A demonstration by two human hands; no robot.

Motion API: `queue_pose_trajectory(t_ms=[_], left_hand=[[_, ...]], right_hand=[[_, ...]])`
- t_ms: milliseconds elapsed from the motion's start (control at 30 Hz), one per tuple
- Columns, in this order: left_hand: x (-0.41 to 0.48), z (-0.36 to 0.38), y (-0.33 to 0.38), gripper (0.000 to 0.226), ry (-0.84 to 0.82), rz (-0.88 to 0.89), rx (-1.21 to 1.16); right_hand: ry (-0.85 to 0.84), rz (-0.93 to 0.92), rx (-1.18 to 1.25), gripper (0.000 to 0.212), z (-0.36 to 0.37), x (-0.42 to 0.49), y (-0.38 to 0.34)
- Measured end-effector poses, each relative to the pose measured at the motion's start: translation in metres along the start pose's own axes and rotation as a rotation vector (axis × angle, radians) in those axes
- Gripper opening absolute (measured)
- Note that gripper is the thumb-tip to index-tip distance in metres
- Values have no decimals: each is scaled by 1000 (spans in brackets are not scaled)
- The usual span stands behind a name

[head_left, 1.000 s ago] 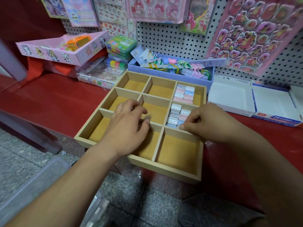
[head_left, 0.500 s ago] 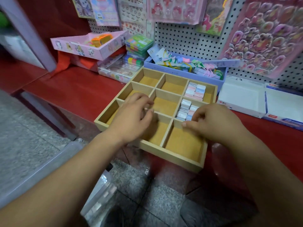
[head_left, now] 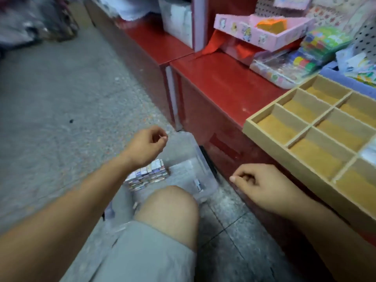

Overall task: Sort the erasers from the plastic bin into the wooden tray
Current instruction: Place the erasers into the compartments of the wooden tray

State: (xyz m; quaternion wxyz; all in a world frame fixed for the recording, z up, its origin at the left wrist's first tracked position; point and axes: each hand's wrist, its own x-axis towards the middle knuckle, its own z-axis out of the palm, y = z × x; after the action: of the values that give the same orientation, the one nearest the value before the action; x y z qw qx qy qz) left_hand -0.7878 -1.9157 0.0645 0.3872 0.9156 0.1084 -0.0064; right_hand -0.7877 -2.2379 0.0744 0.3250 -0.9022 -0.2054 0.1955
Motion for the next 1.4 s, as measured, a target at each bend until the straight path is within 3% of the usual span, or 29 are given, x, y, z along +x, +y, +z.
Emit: queue_pose_trajectory(t_ms=[67,167,233,367,433,600,733,900,1067,1200,1300,1400], left_hand=[[-4,17,-63,20,-23,-141,-44],[-13,51,-149,9,-66,-298,-86],[-20,73,-192,4,-111,-367,-78],[-24,114,-262,41,-224,-578,49],[-23,131,-285,54,-331,-633,194],[-21,151,-317,82,-519,-551,554],[-20,163,-340,80,-668,-392,725],[-25,175,-349,61,-733,-344,627],[-23,176,-351,66,-777,-310,604],[-29,179,-348,78,-791,-381,492],[-31,179,-350,62,-762,-404,436],[-32,178,-349,65,-747,-384,414]], right_hand=[[-49,61,-61,17,26,32,7],[-78,155,-95,10,67,79,26],[-117,210,-196,19,97,105,41],[-75,234,-355,51,152,156,64],[-33,232,-410,55,172,178,69],[162,212,-443,42,203,202,75],[213,179,-439,41,207,203,80],[206,176,-432,39,208,204,81],[217,155,-426,38,208,204,84],[216,139,-422,35,208,204,87],[226,119,-423,34,209,205,87],[218,112,-429,33,210,206,90]])
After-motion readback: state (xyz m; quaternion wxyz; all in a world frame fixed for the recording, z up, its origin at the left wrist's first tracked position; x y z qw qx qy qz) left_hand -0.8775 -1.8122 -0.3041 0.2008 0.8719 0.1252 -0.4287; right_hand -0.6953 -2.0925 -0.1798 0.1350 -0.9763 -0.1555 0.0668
